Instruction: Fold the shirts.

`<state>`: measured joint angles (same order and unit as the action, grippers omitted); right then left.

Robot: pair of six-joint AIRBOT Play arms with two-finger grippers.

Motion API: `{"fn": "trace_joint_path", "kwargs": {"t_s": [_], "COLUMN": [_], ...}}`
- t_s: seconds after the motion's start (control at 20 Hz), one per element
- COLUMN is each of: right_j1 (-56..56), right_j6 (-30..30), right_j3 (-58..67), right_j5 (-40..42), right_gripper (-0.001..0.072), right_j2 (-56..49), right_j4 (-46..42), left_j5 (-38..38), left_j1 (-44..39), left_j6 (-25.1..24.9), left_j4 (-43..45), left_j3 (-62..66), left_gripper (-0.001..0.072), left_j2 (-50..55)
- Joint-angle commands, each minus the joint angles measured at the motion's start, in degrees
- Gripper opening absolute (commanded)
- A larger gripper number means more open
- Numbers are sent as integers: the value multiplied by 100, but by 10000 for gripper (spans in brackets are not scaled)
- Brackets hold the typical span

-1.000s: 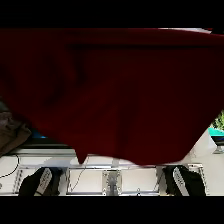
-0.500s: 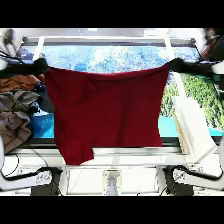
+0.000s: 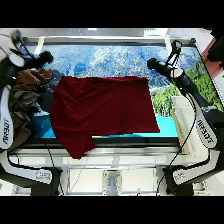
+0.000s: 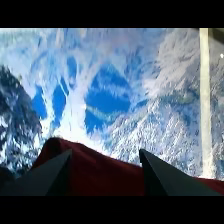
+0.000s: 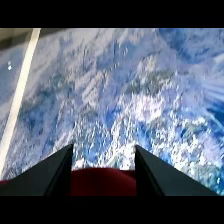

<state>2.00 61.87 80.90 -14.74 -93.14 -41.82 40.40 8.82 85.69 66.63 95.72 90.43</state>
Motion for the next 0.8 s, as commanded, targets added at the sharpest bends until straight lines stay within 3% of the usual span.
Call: {"fn": "trace_joint_path", "kwargs": {"t_s": [0.0,0.2,0.4,0.6,0.75], "right_j1": [-310,-1276,-2041,-2243,-2236], "right_j6": [4,540,776,776,745], "right_j3": [142,140,15,-446,-557], "right_j5": [-452,-2616,-4721,-5001,-5104], "right_gripper": [448,448,447,447,447], "right_j2": [511,1569,2186,2455,2459], "right_j4": [-173,-1036,-1978,-1932,-1676], "left_j5": [1019,2120,2358,2594,3119], "left_j1": [400,1263,2667,3696,3773], "left_j6": [-490,-975,-1095,-855,-846], "left_j4": [520,1652,861,-1150,-1615], "left_j3": [828,675,-1394,-4498,-6022], "left_gripper": [496,494,477,477,477], "left_j2": [-616,-2190,-3713,-4404,-4223]}}
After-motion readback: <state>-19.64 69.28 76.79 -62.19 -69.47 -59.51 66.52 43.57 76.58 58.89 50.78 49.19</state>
